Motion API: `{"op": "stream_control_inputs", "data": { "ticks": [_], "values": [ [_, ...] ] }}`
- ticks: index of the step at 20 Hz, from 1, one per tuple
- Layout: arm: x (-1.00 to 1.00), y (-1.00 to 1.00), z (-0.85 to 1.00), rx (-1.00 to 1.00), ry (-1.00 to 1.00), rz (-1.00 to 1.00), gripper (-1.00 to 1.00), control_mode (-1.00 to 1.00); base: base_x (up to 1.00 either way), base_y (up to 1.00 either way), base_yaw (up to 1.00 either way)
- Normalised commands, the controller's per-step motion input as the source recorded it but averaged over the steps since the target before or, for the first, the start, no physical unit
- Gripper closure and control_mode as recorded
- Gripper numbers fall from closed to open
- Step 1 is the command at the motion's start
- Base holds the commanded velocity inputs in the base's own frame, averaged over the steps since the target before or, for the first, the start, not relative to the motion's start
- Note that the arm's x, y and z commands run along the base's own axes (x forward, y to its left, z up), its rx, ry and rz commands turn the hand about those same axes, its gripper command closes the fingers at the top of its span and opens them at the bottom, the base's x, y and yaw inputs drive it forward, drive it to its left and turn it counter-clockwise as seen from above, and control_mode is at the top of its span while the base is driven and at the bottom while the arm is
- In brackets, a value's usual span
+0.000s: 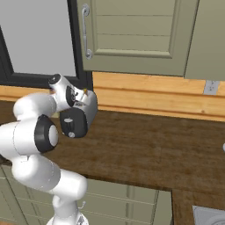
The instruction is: Start the toaster. Once the lever pops up, take the bread to the plate on the dining counter.
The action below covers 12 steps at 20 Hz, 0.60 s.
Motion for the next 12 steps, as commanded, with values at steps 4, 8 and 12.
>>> {"op": "stream_control_inputs", "data": {
  "ticks": [4, 8, 12],
  "values": [
    [0.30, 0.00, -0.22, 0.00, 0.00, 0.00, -1.00, -1.00, 0.00, 0.00, 0.00],
    [0.32, 0.00, -0.20, 0.00, 0.00, 0.00, -1.00, -1.00, 0.00, 0.00, 0.00],
    [0.32, 0.00, -0.20, 0.00, 0.00, 0.00, -1.00, -1.00, 0.00, 0.00, 0.00]
  ]
}}
